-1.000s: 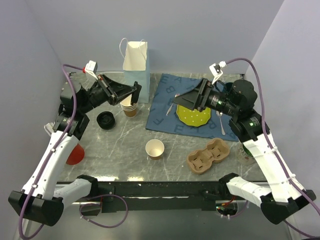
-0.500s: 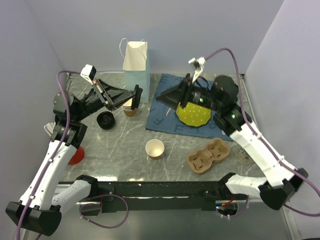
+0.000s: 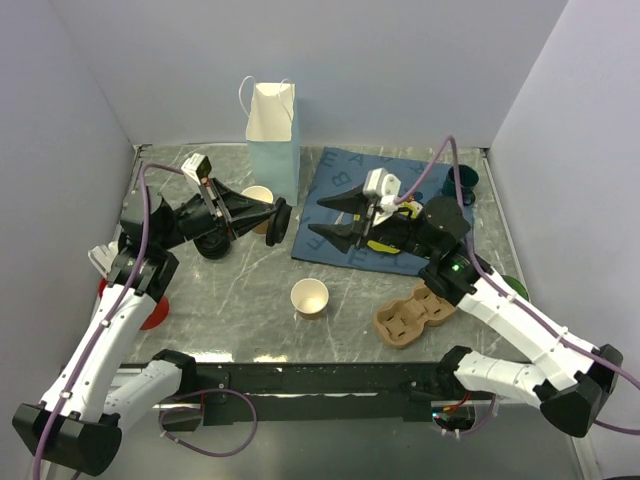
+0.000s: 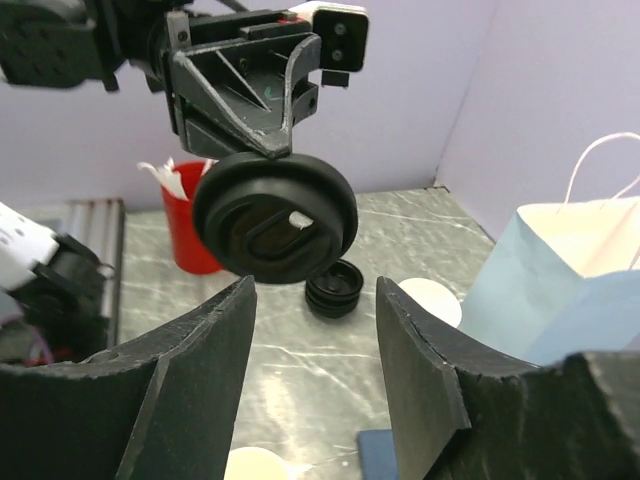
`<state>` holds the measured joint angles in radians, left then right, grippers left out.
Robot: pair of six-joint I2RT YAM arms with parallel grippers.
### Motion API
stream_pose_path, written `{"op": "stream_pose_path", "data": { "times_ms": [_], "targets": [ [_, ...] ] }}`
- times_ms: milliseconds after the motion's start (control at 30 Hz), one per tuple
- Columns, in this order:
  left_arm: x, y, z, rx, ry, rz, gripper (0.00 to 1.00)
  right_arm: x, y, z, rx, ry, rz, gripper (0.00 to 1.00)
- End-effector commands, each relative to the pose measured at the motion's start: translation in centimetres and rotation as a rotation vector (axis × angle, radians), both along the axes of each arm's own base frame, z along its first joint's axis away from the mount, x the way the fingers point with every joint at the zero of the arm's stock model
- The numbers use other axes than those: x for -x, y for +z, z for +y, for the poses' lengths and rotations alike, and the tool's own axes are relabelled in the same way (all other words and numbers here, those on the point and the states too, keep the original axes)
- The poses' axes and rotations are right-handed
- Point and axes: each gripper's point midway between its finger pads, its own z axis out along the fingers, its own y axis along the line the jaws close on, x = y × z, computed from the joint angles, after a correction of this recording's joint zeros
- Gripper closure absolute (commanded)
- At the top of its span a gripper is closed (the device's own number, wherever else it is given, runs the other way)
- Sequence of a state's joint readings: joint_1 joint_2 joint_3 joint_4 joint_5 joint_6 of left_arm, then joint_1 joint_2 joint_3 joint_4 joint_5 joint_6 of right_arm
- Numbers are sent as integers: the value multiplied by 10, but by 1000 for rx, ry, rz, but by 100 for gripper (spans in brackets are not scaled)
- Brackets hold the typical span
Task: Pack the takeout coffee
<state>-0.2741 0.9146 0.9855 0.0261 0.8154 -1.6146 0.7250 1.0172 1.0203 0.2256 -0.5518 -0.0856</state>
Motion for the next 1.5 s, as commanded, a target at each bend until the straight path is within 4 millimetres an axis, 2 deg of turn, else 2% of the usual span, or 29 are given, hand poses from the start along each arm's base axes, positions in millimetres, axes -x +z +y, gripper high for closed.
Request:
{"op": "stream_pose_path", "data": {
  "times_ms": [0,100,300,400,633,800,1100,1267,1467],
  "targets": [
    [16,13,-1,59,-56,38,94,-1,25,10,-5,-18,-188,43],
    [15,17,-1,92,-63,45,94,-6,16,21,19,-24,-218,46],
    [15,20,-3,72,-66,63,94,-14,22,31,15,-35,-249,51],
    [17,23,-1,87,-66,60,94,-15,22,36,23,-30,-260,52],
    [16,17,-1,82,-57,82,94,-12,22,43,24,-7,-267,55],
    [18,17,-1,81,-59,87,94,-8,24,47,20,9,-274,62],
    [19,12,0,73,-51,107,94,-4,28,46,9,7,-282,60],
    [20,12,1,75,-45,112,94,-2,29,45,2,5,-280,63],
    [20,12,1,74,-43,120,94,1,33,47,-7,14,-286,59]
  ]
}}
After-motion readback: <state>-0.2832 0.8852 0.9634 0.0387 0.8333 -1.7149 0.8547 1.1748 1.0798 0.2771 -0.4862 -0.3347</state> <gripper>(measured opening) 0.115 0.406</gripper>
